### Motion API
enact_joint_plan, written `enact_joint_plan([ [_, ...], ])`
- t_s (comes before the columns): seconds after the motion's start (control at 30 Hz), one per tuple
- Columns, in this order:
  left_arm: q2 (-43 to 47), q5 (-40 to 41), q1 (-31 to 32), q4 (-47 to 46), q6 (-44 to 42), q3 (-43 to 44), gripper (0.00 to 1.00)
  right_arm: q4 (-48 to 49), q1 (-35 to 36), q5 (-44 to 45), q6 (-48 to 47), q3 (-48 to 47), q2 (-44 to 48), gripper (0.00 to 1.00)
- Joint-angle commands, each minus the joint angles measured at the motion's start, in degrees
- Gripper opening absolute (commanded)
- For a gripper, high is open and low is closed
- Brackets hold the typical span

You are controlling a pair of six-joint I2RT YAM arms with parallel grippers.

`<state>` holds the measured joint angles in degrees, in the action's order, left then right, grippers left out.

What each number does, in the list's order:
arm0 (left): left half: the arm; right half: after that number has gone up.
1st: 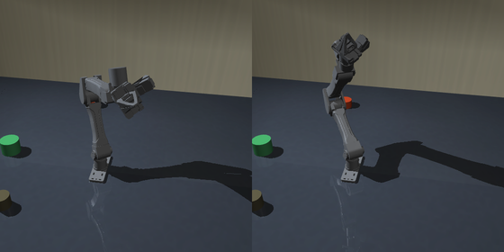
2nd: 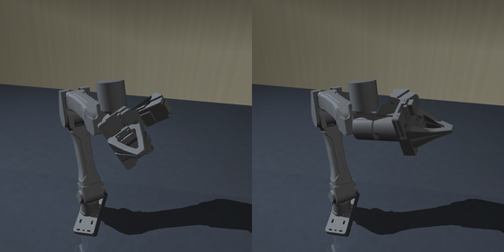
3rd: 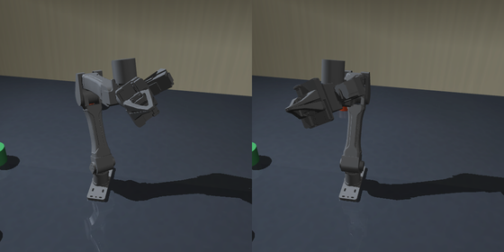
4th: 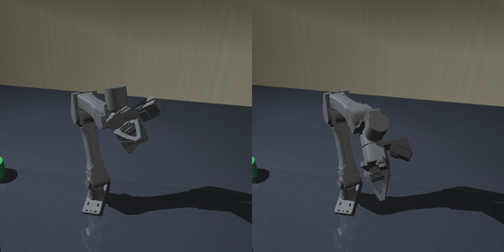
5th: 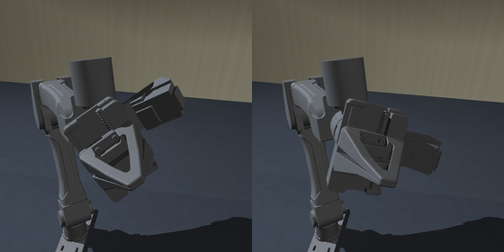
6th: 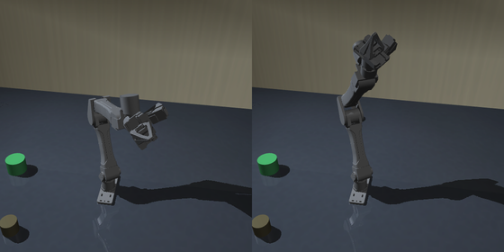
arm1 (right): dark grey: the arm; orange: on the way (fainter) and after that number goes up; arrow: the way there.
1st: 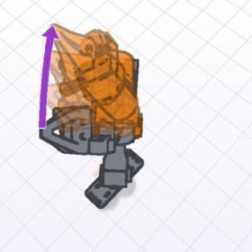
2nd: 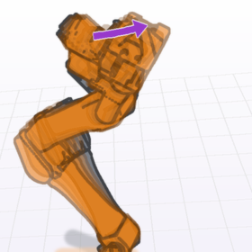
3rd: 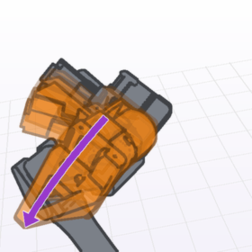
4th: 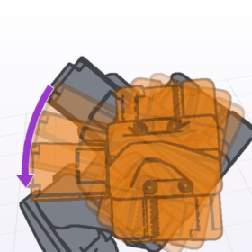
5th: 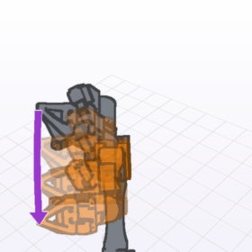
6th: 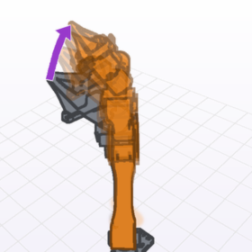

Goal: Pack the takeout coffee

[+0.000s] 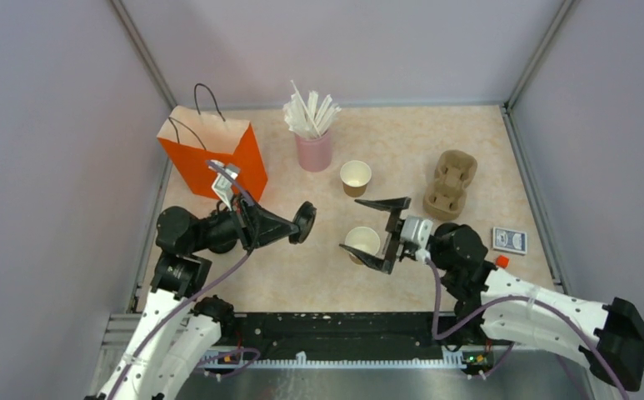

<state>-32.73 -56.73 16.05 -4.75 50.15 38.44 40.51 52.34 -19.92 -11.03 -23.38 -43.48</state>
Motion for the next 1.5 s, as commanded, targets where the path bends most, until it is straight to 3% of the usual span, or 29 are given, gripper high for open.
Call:
enact_joint_plan([
  [0.0,-1.17,-6.44,0.11,-20.16,10.0,-1.32,0.0,7.76,7.47,2.29,-16.17,-4.0,-5.52,0.96],
  [0.17,-2.88,-6.9,0.42,-23.31,8.99,-3.2,0.0,13.62,11.79,8.5,-14.85,-6.55,-11.45,0.96],
  [0.3,-1.9,-5.04,0.51,-25.72,4.12,-6.99,0.0,13.38,13.21,15.02,-4.79,-10.31,-14.72,0.94],
  [0.43,-1.2,-2.24,0.56,-38.19,9.37,-11.85,0.0,16.09,14.94,19.61,-0.87,-10.11,-16.85,0.93],
  [0.57,-1.48,0.53,0.65,-44.64,12.03,-14.73,0.0,18.89,15.75,23.27,-2.03,-9.32,-18.72,0.93],
  [0.93,-1.95,3.41,0.99,-52.14,15.17,-18.66,0.0,20.1,16.34,21.78,-2.1,-10.15,-21.71,0.94],
  [1.47,-1.27,3.54,1.08,-49.76,12.07,-18.79,0.0,16.82,17.22,18.29,-4.63,-10.39,-21.09,0.98],
])
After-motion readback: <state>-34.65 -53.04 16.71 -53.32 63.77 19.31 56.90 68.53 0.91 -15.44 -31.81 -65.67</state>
